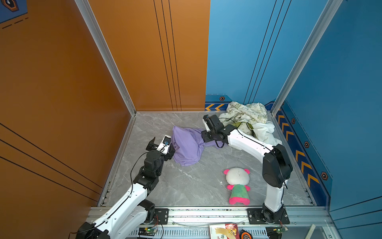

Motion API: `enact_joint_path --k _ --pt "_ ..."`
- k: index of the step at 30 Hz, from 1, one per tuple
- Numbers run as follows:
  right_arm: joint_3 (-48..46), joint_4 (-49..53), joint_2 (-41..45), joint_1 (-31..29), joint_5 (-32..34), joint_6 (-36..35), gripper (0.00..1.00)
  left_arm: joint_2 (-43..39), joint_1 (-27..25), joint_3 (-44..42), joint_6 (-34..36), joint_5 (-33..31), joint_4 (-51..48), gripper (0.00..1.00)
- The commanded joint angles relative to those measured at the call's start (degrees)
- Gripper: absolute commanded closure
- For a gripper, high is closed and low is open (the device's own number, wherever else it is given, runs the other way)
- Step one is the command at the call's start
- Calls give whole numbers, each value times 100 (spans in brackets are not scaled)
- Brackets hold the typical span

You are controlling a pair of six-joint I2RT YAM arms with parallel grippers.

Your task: Pick out a specific cloth from the pile

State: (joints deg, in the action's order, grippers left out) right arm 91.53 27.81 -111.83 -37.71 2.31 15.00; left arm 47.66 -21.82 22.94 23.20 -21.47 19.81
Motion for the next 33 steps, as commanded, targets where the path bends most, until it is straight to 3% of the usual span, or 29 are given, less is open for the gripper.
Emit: enact_joint_path --k 1,12,18,26,33 --pt "355 172 -348 -27 -259 399 46 -72 -58 -18 123 -95 -5 2" --pt "1104 172 -1533 149 -450 893 62 -110 -59 -34 142 -107 -6 2" --pt "1530 172 -1781 259 -573 1067 85 -117 -68 -33 156 -121 -6 2" --pt "1537 -124 -1216 351 -620 1145 100 -99 -72 -31 168 -125 -9 2" --pt "1316 -1067 -228 297 -783 1392 100 -97 -76 -33 175 -120 -12 2"
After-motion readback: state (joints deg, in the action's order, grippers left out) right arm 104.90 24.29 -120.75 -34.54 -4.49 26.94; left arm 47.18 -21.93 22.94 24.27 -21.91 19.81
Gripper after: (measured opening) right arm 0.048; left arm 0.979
